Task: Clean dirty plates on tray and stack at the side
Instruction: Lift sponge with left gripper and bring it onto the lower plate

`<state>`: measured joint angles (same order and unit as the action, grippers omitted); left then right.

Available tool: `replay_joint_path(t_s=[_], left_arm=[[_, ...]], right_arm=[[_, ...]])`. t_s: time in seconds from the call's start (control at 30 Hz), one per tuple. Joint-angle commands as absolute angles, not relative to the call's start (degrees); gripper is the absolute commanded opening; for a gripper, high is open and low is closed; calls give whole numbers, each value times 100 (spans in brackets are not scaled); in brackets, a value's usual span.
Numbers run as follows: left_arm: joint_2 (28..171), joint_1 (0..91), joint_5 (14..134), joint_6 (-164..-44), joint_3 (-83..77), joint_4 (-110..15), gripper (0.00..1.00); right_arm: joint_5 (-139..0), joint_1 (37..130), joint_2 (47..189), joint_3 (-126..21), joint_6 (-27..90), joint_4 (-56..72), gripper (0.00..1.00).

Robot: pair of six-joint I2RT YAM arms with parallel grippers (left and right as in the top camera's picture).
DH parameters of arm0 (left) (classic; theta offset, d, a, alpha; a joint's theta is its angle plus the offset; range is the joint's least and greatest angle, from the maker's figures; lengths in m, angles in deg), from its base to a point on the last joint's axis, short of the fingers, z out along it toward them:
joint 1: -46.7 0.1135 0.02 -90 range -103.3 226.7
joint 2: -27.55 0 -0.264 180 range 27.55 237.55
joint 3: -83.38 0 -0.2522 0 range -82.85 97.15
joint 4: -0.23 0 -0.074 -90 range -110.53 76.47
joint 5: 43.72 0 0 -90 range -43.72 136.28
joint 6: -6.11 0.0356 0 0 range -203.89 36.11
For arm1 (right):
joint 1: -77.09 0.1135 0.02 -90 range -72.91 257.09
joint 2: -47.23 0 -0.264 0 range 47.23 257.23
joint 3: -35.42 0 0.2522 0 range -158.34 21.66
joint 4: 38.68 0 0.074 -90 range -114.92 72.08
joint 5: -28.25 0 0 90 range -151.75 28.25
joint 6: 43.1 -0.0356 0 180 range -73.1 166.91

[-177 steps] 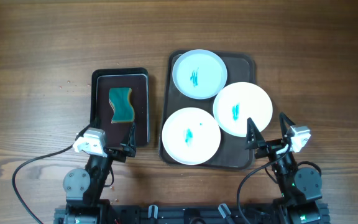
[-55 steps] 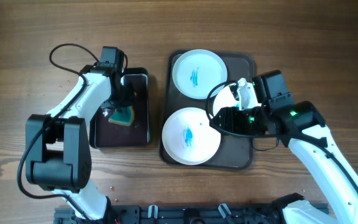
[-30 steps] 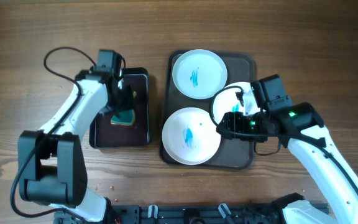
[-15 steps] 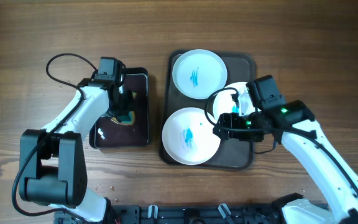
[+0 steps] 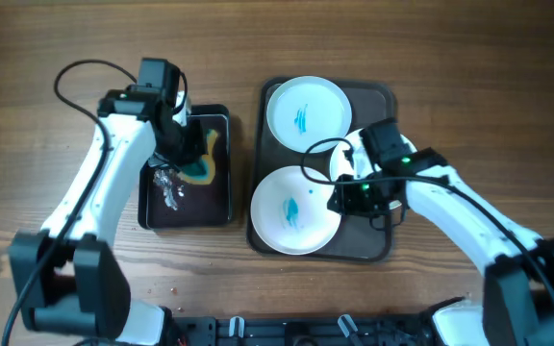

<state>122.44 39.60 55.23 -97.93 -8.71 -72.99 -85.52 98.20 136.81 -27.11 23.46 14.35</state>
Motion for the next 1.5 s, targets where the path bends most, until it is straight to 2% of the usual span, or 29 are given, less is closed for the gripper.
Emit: replay_joint_path(t_s=[0.0,0.1,0.23,0.3,0.43,0.77,0.97,1.0,1.07,1.13,1.3,1.47], left_arm=[[12030,3941,6235,-9780,-774,-7494,4],[12028,3941,6235,-9778,-774,-7621,4],[12028,3910,6235,-9776,-774,-7634,4],[12028,3866,6233,-9778,-774,-7614,4],[12028,3801,6233,-9778,-774,-7608,4],[12030,3423,6233,-9761,-774,-7442,4],[12030,3187,6233,-9785,-774,-7306,4],[12032,3158,6233,-9785,-774,-7265,4],[12035,3097,6233,-9820,-781,-7129,4],[12035,3029,6235,-9995,-785,-7048,4],[12035,2723,6233,-10110,-785,-6908,4],[12155,2349,6233,-10390,-785,-6766,4]], right_arm=[[-8377,10023,14107,-2501,2196,1162,27],[-7693,10091,14267,-2482,1789,1140,18],[-7440,10091,14302,-2482,1538,1094,14],[-7862,10091,14275,-2506,1914,952,21],[-8130,10091,14033,-2626,2071,1092,27],[-7433,10086,13088,-2643,1798,1791,32],[-7361,10086,13375,-2132,1597,1236,32],[-7376,10086,13440,-2014,1511,1024,31],[-7510,10086,13545,-1887,1520,707,22],[-7527,10086,13596,-1881,1522,556,16],[-7129,10086,13617,-1848,1273,462,5],[-7027,10086,13617,-1590,1072,185,4]])
